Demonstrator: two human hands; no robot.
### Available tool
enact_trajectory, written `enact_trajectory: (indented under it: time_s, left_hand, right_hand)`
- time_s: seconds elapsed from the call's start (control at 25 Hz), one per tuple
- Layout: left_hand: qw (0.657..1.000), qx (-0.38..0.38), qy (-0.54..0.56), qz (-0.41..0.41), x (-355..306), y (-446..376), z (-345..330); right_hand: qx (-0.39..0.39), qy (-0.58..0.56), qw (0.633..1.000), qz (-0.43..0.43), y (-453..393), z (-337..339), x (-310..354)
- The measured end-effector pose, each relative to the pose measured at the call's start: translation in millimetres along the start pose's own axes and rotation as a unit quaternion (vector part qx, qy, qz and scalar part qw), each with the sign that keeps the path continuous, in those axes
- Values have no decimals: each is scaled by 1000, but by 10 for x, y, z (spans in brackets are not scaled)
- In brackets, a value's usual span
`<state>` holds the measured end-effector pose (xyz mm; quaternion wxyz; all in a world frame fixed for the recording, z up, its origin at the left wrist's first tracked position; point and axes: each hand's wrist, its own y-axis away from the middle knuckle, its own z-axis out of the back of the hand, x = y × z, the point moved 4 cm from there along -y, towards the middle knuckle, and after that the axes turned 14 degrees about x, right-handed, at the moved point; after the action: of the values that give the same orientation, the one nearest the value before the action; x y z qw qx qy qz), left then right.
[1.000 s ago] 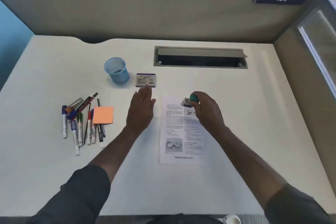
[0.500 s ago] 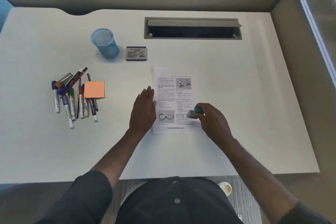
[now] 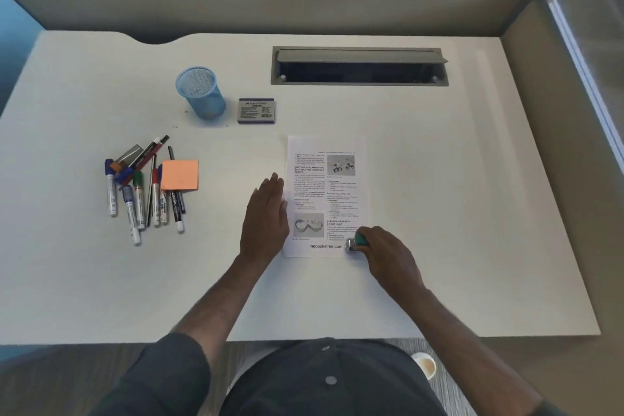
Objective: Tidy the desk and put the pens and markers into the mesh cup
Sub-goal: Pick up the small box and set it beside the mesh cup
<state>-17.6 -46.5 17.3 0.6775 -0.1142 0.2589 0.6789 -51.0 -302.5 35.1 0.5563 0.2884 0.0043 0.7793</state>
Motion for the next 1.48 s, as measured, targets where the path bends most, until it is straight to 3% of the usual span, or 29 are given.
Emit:
enact_trajectory:
  time_s: [0.24, 0.52, 0.68, 1.08, 1.48]
  left_hand:
    - [1000, -3, -7, 5, 35, -12, -9]
    - [1000, 3, -5, -3, 19, -35, -70]
    - [1000, 4, -7, -4, 30, -52, -94]
    - [1000, 9, -11, -14, -5, -155, -91]
    - [999, -6, -13, -31, -125, -117, -72]
  right_hand:
    - [5, 43, 999, -2, -26, -36, 22]
    - [27, 271, 962, 2, -51, -55, 248]
    - [48, 336, 941, 3, -50, -108, 234]
    - [6, 339, 941, -5, -59, -109, 216]
    - [43, 331, 942, -49, 30, -103, 230]
